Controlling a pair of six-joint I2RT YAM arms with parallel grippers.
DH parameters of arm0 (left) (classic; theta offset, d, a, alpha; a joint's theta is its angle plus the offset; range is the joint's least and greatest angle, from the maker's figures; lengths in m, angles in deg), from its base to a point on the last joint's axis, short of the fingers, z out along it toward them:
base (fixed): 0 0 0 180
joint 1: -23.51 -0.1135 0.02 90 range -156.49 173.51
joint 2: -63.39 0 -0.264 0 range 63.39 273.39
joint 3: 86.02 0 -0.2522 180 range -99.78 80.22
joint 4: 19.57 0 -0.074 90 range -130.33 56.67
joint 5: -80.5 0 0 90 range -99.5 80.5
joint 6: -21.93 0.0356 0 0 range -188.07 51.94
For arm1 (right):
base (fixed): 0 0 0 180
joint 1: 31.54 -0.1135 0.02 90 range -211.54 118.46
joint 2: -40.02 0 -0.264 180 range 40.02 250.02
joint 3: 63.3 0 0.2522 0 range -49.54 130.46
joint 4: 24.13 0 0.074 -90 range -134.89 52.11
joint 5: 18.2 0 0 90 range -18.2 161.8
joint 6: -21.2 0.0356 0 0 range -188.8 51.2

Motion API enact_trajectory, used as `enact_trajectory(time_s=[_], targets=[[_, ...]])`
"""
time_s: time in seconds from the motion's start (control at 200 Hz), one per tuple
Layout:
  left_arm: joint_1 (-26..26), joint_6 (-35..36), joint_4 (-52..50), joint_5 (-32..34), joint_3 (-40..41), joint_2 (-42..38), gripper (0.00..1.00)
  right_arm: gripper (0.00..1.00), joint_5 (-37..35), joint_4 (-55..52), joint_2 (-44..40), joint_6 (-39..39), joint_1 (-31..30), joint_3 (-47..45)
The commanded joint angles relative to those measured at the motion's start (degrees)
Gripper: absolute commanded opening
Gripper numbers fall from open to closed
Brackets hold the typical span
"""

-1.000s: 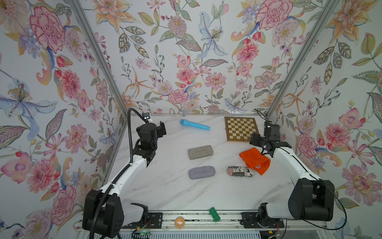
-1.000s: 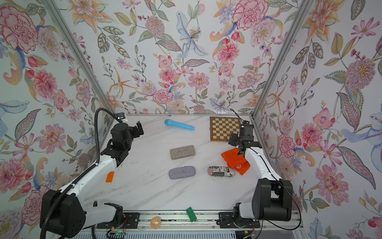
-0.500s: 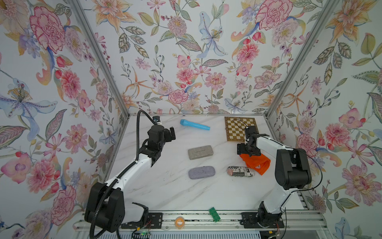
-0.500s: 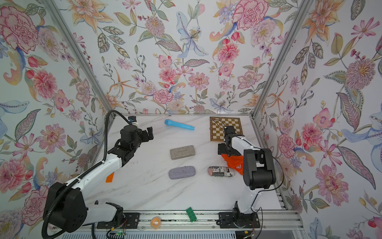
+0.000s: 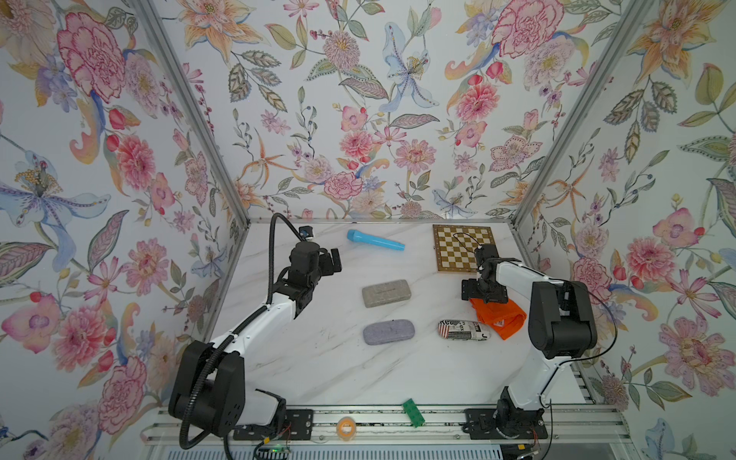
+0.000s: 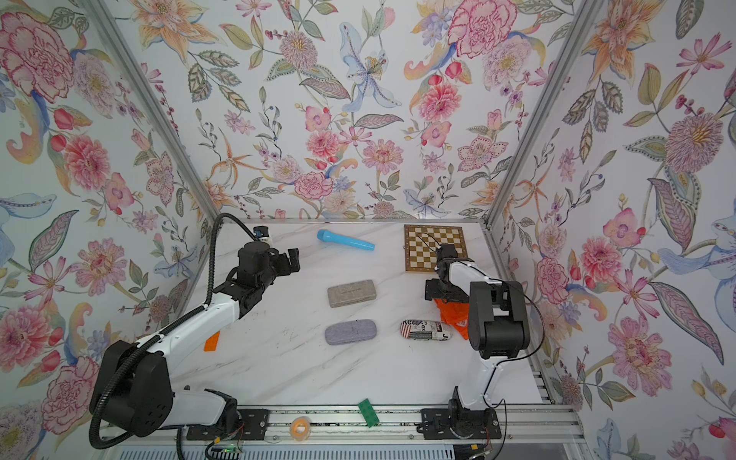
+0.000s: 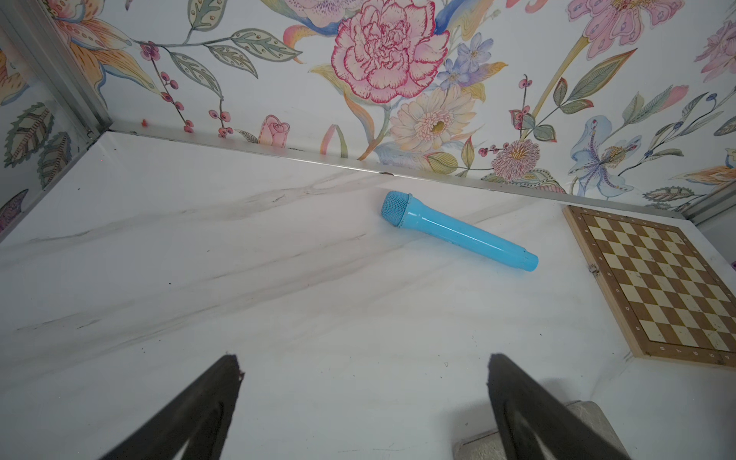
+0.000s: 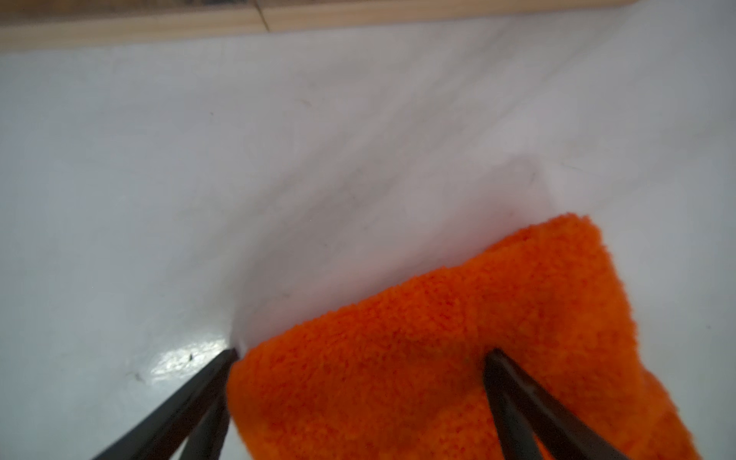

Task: Wipe the eyeglass case
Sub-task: Pick up the cleaning item at the center of the board.

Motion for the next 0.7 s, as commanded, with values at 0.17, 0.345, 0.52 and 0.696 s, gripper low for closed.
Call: enact_trajectory(time_s=[0.17, 0.345, 0.52, 0.696], targets=[[0.0, -1.1, 0.0, -2.4, -2.3, 1.9, 0.99, 0.99, -1.8, -6.1, -4.7, 0.7, 3.4, -5.0], [0.1, -1.8, -0.1, -3.0, -2.0, 2.2, 0.99, 0.99, -1.7, -7.5, -5.6, 0.4, 3.6, -5.6], [0.0, -1.5, -0.7, -2.9, -1.8, 1.8, 0.99, 0.97, -2.6, -8.3, -4.5, 0.9, 3.9, -7.4], [0.1, -1.0, -0.8, -2.6, -2.0, 1.7, 0.99, 0.84, -3.0, -7.8, -4.4, 1.5, 4.9, -8.9]])
